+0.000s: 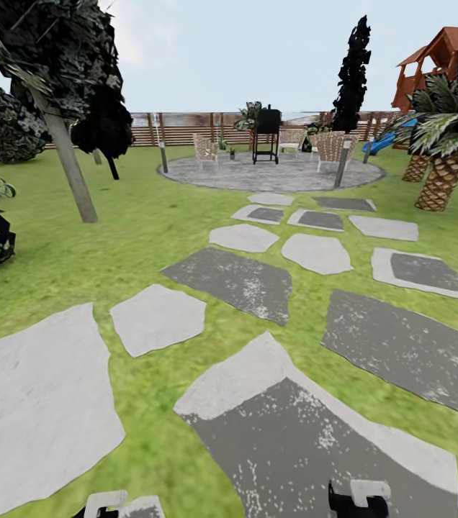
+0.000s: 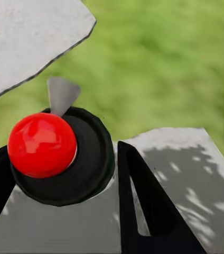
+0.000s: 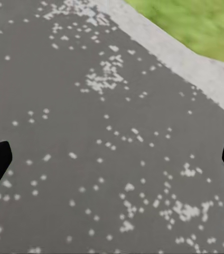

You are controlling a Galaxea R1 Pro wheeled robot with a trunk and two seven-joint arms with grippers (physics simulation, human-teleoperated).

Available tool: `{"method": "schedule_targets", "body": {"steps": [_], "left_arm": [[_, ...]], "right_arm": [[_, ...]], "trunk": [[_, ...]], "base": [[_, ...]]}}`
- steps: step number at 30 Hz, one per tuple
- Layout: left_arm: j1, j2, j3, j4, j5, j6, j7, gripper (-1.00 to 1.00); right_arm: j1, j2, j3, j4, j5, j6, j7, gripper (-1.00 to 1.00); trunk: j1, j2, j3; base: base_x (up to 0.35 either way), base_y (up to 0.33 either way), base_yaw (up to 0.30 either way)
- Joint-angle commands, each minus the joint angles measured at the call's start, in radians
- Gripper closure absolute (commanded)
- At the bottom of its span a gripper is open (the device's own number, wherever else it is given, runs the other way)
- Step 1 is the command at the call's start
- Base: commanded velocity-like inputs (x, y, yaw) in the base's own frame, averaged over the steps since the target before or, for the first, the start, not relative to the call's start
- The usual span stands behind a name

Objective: Pick up the pesticide atomizer in the garden and spray insectifuge to fully cover both potted plants in the garden.

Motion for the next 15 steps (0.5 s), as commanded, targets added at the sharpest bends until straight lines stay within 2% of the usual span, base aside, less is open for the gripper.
{"method": "schedule_targets", "body": {"steps": [1, 8, 15], "left_arm": [[-0.001, 0.000, 0.004, 0.002, -0.011, -0.004, 0.005, 1.00], [-0.001, 0.001, 0.004, 0.002, -0.011, -0.004, 0.006, 1.00], [-0.001, 0.001, 0.004, 0.002, -0.011, -0.006, 0.006, 1.00]], "right_arm": [[-0.001, -0.001, -0.007, 0.001, 0.011, -0.002, -0.004, -1.00], [-0.001, 0.001, -0.007, 0.001, 0.011, -0.002, -0.004, -1.00], [-0.001, 0.006, -0.006, 0.001, 0.011, -0.002, -0.003, -1.00]], "trunk": [[0.000, 0.000, -0.001], [0.000, 0.000, -0.001], [0.000, 0.000, -0.001]], "base": [[0.326, -0.099, 0.000], [0.327, -0.097, 0.000], [0.334, -0.020, -0.010]]}}
